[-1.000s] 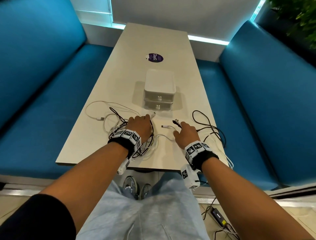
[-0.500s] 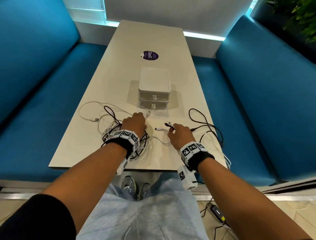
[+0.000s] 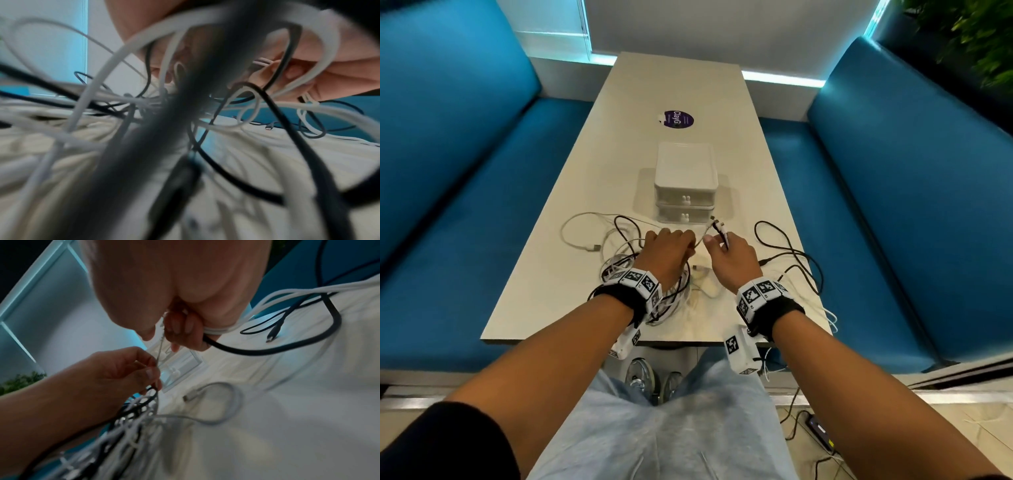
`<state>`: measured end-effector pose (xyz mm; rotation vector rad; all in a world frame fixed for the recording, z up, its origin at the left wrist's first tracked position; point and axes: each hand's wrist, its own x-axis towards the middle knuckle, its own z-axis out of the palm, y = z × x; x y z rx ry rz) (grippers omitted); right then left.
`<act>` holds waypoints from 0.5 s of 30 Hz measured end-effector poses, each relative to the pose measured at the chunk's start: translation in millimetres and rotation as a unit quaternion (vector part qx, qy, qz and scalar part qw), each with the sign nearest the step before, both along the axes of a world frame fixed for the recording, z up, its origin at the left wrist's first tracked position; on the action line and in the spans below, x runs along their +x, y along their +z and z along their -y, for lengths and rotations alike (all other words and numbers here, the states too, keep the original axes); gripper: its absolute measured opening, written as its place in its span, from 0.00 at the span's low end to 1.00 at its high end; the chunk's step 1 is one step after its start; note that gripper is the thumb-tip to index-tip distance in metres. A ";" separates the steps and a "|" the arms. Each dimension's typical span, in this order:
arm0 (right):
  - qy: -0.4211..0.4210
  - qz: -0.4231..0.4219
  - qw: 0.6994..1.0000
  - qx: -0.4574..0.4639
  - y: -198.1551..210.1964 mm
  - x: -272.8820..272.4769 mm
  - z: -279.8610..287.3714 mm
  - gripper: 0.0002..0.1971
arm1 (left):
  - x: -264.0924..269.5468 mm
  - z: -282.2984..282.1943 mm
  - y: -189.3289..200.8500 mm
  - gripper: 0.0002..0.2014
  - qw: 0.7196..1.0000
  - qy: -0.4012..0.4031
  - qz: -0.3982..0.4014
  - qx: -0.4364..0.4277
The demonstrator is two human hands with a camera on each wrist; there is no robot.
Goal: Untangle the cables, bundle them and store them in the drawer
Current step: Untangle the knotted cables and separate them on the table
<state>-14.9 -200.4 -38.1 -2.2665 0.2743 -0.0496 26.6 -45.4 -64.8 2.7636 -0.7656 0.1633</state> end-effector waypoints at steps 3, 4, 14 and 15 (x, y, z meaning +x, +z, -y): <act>-0.006 0.022 0.999 0.048 5.0 3.8 -3.7 0.14 | -1.8 5.8 6.0 0.04 0.998 -0.024 0.006 -0.057; -0.009 0.027 0.998 0.061 6.6 4.8 -3.1 0.15 | -2.8 6.7 6.8 0.05 0.996 -0.029 -0.004 -0.086; -0.038 0.013 0.999 -0.020 8.3 -2.2 26.2 0.13 | -16.4 2.2 -3.9 0.11 0.999 -0.015 -0.010 0.052; -0.051 0.015 0.998 -0.025 7.4 -3.2 32.4 0.13 | -16.0 0.5 -4.3 0.13 0.997 -0.009 -0.013 0.075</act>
